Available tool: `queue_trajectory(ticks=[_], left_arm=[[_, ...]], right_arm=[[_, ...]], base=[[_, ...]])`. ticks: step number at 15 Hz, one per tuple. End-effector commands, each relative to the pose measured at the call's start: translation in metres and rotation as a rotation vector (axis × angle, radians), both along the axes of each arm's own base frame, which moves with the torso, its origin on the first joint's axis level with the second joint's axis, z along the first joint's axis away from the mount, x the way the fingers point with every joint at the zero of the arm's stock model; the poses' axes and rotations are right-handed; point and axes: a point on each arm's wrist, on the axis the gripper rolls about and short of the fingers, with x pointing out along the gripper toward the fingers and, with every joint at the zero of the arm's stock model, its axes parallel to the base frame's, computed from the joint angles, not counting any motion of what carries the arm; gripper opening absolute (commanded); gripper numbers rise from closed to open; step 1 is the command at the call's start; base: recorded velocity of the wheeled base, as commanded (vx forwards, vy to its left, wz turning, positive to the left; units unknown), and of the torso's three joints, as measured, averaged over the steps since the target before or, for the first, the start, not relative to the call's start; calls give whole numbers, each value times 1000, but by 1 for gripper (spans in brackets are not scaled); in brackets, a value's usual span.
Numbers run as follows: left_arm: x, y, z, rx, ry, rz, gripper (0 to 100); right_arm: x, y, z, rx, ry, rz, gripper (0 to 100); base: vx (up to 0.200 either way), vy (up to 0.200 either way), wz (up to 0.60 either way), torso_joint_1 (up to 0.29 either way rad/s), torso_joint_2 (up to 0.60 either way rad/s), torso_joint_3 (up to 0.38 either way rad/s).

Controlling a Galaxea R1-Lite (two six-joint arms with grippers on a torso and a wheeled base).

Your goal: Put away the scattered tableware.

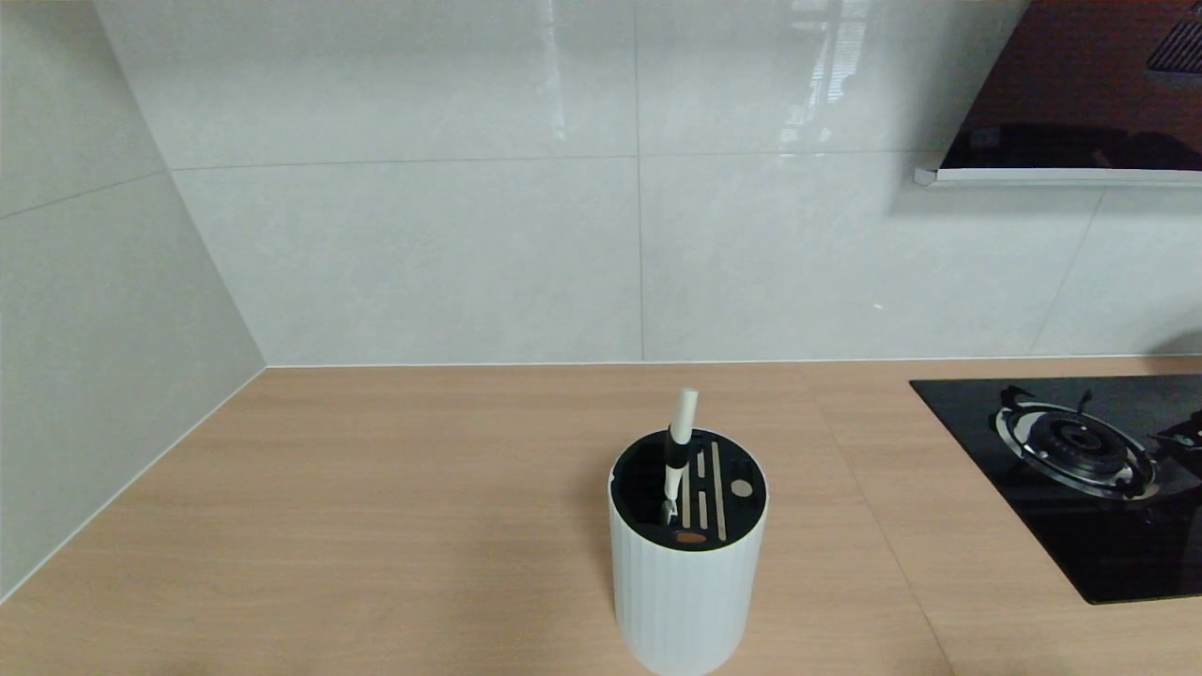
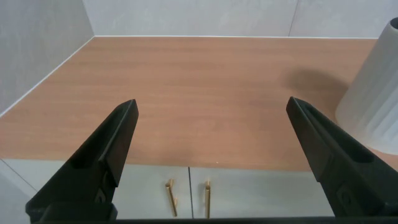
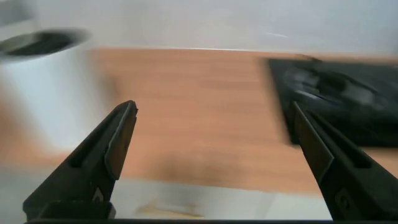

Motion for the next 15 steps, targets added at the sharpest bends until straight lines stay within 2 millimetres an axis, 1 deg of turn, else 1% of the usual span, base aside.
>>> queue_trajectory(ticks=[1, 2, 3, 4, 5, 6, 7, 15], left_arm=[[0, 0, 0, -1, 2, 0, 100], [0, 0, 0, -1, 2, 0, 100], [0, 0, 0, -1, 2, 0, 100], [0, 0, 0, -1, 2, 0, 100], [0, 0, 0, -1, 2, 0, 100], [0, 0, 0, -1, 2, 0, 100], [0, 0, 0, -3, 0, 0, 100], [0, 0, 0, -3, 0, 0, 100]], right_arm=[[0, -1, 0, 1, 2, -32, 100], [0, -3, 0, -26, 9, -127, 100], [0, -4, 0, -24, 10, -167, 100], [0, -3, 0, -24, 11, -151, 100], [0, -1, 0, -11, 10, -61, 100], [1, 2, -6, -23, 62, 75, 100], [1, 1, -6, -41, 61, 41, 100], [0, 1, -5, -29, 54, 47, 100]], base=[[0, 0, 0, 0, 0, 0], [0, 0, 0, 0, 0, 0], [0, 0, 0, 0, 0, 0], [0, 0, 0, 0, 0, 0], [0, 0, 0, 0, 0, 0], [0, 0, 0, 0, 0, 0], [0, 0, 0, 0, 0, 0], [0, 0, 0, 0, 0, 0]])
